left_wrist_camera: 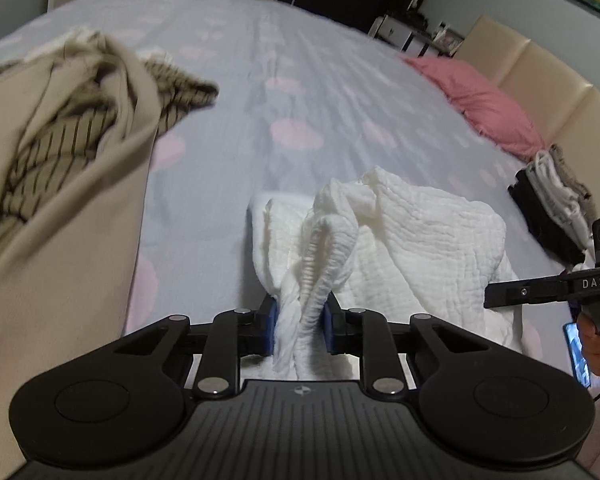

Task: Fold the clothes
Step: 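Grasp the folded white garment bundle with the left gripper, then carry the white bundle with the left gripper toward the folded clothes stack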

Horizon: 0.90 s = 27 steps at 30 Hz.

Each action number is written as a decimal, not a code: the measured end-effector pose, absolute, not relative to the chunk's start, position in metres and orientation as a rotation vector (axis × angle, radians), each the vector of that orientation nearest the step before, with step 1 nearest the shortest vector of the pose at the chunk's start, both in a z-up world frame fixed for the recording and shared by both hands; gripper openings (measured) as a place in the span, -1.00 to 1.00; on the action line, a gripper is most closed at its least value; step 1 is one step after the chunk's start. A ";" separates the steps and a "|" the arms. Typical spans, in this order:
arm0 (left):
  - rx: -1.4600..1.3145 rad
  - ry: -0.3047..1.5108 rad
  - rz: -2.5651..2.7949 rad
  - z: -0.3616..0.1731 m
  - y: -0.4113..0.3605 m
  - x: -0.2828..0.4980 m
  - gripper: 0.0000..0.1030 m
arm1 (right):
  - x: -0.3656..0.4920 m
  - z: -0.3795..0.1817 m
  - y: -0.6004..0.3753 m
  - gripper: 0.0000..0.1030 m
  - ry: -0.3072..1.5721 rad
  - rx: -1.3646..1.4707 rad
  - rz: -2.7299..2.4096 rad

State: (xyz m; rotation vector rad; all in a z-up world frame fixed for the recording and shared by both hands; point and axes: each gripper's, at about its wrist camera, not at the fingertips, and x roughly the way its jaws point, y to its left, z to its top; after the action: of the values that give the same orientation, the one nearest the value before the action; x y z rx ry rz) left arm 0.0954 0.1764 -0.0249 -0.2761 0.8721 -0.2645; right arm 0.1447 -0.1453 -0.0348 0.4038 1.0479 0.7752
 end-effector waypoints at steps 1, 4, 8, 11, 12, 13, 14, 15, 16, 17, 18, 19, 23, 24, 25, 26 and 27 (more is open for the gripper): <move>-0.274 0.853 -0.270 -0.019 0.174 0.094 -0.63 | 0.142 -0.029 -0.149 -0.51 1.032 0.408 0.772; -0.270 0.797 -0.291 -0.003 0.162 0.089 -0.63 | 0.135 -0.010 -0.164 -0.51 0.981 0.420 0.754; -0.262 0.729 -0.335 0.019 0.141 0.083 -0.64 | 0.121 0.018 -0.188 -0.51 0.915 0.425 0.720; -0.252 0.686 -0.384 0.038 0.118 0.080 -0.64 | 0.105 0.041 -0.214 -0.51 0.865 0.417 0.680; -0.248 0.670 -0.405 0.044 0.109 0.079 -0.64 | 0.099 0.048 -0.224 -0.51 0.848 0.413 0.668; -0.247 0.657 -0.426 0.051 0.099 0.078 -0.64 | 0.093 0.056 -0.234 -0.51 0.830 0.408 0.655; -0.248 0.645 -0.448 0.057 0.090 0.077 -0.64 | 0.087 0.063 -0.246 -0.51 0.812 0.402 0.641; -0.246 0.637 -0.474 0.063 0.079 0.077 -0.64 | 0.081 0.071 -0.258 -0.51 0.794 0.395 0.628; -0.242 0.631 -0.498 0.069 0.067 0.077 -0.65 | 0.075 0.078 -0.270 -0.51 0.780 0.387 0.611; -0.237 0.628 -0.522 0.074 0.055 0.077 -0.65 | 0.068 0.085 -0.284 -0.51 0.770 0.374 0.594; -0.229 0.625 -0.550 0.079 0.040 0.078 -0.65 | 0.062 0.092 -0.297 -0.51 0.762 0.359 0.578; -0.217 0.623 -0.579 0.085 0.024 0.078 -0.65 | 0.055 0.099 -0.311 -0.51 0.754 0.344 0.553; -0.190 0.610 -0.700 0.103 -0.044 0.079 -0.66 | 0.030 0.125 -0.378 -0.51 0.728 0.332 0.462; -0.186 0.607 -0.733 0.106 -0.063 0.079 -0.66 | 0.024 0.131 -0.394 -0.51 0.722 0.331 0.438; -0.182 0.606 -0.764 0.109 -0.083 0.078 -0.66 | 0.017 0.138 -0.410 -0.51 0.713 0.324 0.405; -0.180 0.608 -0.794 0.112 -0.102 0.078 -0.66 | 0.011 0.144 -0.428 -0.51 0.707 0.316 0.379; -0.178 0.609 -0.821 0.114 -0.121 0.077 -0.67 | 0.004 0.151 -0.446 -0.51 0.704 0.315 0.353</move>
State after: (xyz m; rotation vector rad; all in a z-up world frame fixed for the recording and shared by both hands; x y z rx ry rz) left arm 0.0772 -0.1213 0.1137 -0.1776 0.6093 -0.8209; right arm 0.0039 -0.4457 0.1508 0.3146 0.7040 0.3533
